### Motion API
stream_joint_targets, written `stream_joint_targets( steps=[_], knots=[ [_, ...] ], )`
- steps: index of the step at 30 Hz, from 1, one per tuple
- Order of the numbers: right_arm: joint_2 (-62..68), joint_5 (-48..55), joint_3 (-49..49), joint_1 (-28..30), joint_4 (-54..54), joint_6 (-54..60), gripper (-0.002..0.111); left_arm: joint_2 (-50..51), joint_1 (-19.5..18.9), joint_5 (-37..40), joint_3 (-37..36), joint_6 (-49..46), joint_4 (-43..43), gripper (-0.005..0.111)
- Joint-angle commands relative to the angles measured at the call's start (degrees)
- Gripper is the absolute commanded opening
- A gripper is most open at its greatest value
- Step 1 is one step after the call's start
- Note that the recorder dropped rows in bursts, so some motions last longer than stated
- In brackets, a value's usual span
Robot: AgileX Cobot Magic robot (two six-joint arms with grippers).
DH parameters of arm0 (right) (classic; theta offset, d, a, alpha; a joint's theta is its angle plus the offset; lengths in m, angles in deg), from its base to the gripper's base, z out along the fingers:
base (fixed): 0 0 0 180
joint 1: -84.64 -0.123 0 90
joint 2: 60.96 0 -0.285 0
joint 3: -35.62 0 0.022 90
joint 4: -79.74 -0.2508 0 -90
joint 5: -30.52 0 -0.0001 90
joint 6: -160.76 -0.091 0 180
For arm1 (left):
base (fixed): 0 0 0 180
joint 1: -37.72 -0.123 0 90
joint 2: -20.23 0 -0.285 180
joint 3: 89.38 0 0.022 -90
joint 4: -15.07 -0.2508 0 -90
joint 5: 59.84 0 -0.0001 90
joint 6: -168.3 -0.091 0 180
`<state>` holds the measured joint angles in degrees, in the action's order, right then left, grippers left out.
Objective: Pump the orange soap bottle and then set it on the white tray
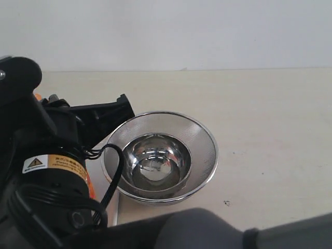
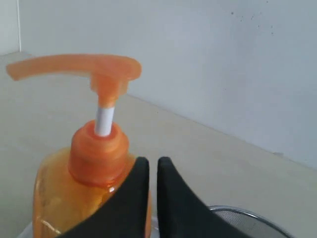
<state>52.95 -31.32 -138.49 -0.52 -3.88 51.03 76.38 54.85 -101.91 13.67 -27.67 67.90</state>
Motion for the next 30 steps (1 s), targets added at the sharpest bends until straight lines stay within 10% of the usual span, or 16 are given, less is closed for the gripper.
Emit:
stream_joint_targets(
  steps=[1, 14, 30],
  knots=[
    [-2.7, -1.1, 0.0, -0.1, -0.8, 2.7, 0.0, -0.2, 0.0, 1.3, -0.3, 0.3, -2.4, 0.005],
    [-16.3, 6.7, 18.5, 2.4, 6.0, -8.4, 0.0, -0.2, 0.0, 4.0, -0.3, 1.4, -8.2, 0.005],
    [-20.2, 30.2, 32.8, 24.4, 58.5, -48.3, 0.0, -0.2, 0.0, 9.1, -0.3, 3.1, -14.8, 0.005]
  ],
)
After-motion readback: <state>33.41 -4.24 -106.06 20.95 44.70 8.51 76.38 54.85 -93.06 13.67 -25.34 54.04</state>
